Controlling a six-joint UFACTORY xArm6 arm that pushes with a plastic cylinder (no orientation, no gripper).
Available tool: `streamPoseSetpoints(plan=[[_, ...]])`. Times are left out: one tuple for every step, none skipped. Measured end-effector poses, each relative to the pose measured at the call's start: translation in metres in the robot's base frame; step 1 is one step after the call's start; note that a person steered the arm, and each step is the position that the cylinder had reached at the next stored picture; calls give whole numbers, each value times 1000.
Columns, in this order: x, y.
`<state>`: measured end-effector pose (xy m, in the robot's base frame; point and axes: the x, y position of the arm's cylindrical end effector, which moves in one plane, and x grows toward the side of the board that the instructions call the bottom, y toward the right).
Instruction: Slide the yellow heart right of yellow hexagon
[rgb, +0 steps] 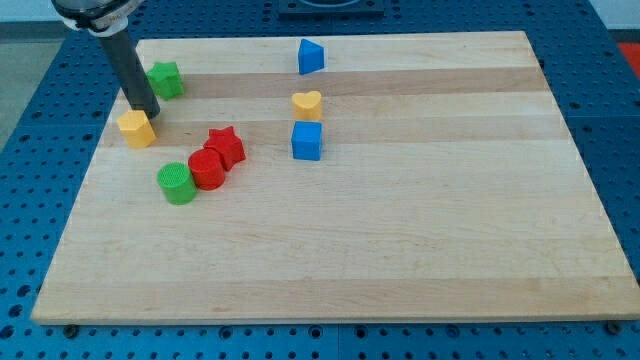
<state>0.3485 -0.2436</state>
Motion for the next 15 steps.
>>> streamPoseSetpoints(plan=[[-30,61],[-45,160],[-39,259],[-6,270],[-6,238],[-6,197],[4,166],[7,139],[7,112],[7,89],[7,71],[7,56],[7,45],[7,45],[7,46]])
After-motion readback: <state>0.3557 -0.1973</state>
